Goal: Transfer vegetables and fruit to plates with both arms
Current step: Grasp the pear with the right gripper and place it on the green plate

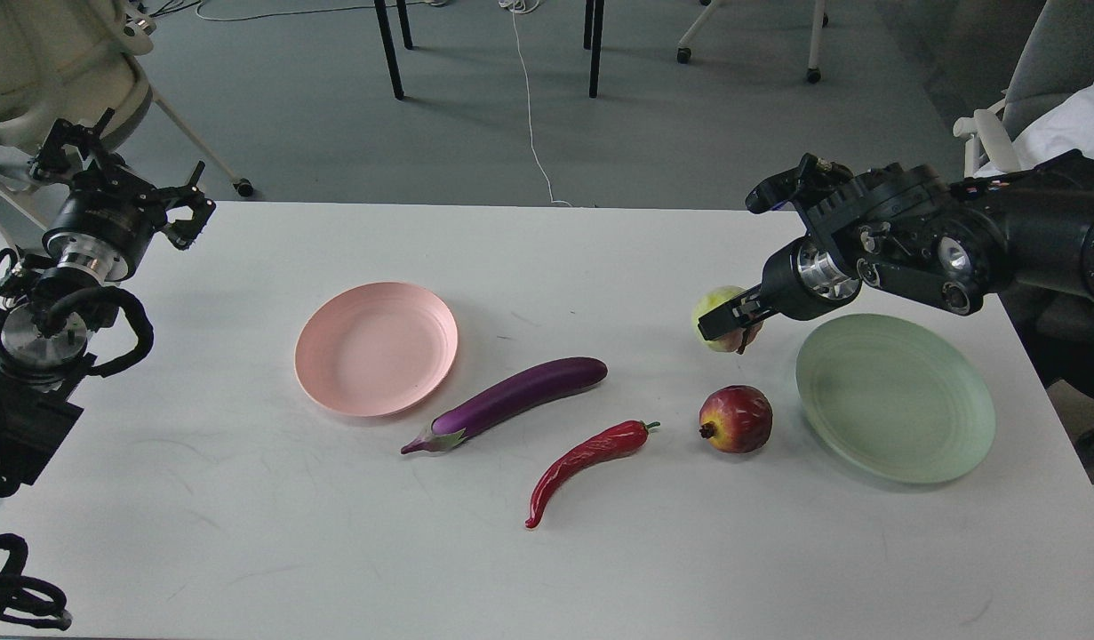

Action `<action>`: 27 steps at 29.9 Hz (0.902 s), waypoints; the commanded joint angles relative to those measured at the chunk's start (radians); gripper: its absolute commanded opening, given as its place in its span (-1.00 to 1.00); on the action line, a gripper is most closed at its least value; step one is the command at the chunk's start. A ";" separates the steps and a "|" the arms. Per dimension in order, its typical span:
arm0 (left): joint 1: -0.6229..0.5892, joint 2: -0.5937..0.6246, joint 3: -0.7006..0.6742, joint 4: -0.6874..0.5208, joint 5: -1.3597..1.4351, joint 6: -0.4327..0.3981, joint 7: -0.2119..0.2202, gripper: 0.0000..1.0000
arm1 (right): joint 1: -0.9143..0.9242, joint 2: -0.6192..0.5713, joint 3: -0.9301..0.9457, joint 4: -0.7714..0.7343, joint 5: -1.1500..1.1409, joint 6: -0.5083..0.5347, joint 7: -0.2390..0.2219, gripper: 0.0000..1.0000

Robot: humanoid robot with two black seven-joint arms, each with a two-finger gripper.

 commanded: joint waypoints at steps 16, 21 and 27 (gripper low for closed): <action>-0.002 0.004 -0.002 -0.001 0.001 0.000 -0.002 0.96 | -0.091 -0.500 0.051 0.191 -0.209 -0.032 0.000 0.35; -0.005 0.004 0.000 -0.001 0.001 0.000 -0.003 0.96 | -0.167 -0.497 0.098 0.188 -0.214 -0.035 0.000 0.68; -0.004 0.006 0.000 0.001 0.001 0.000 -0.005 0.96 | -0.168 -0.502 0.111 0.195 -0.209 -0.035 0.000 0.86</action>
